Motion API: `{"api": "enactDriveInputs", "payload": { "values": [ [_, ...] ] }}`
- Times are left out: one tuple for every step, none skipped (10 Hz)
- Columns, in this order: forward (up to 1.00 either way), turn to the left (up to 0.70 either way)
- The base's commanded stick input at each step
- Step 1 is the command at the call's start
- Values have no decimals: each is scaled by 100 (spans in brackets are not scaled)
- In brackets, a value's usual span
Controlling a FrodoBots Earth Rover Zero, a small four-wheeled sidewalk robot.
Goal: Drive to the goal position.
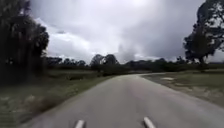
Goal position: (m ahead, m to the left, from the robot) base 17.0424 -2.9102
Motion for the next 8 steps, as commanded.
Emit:
{"api": "enactDriveInputs", "payload": {
  "values": [
    [85, 0],
    [85, 0],
    [85, 0],
    [85, 0],
    [85, 0],
    [85, 0],
    [85, 0],
    [85, 0]
  ]
}}
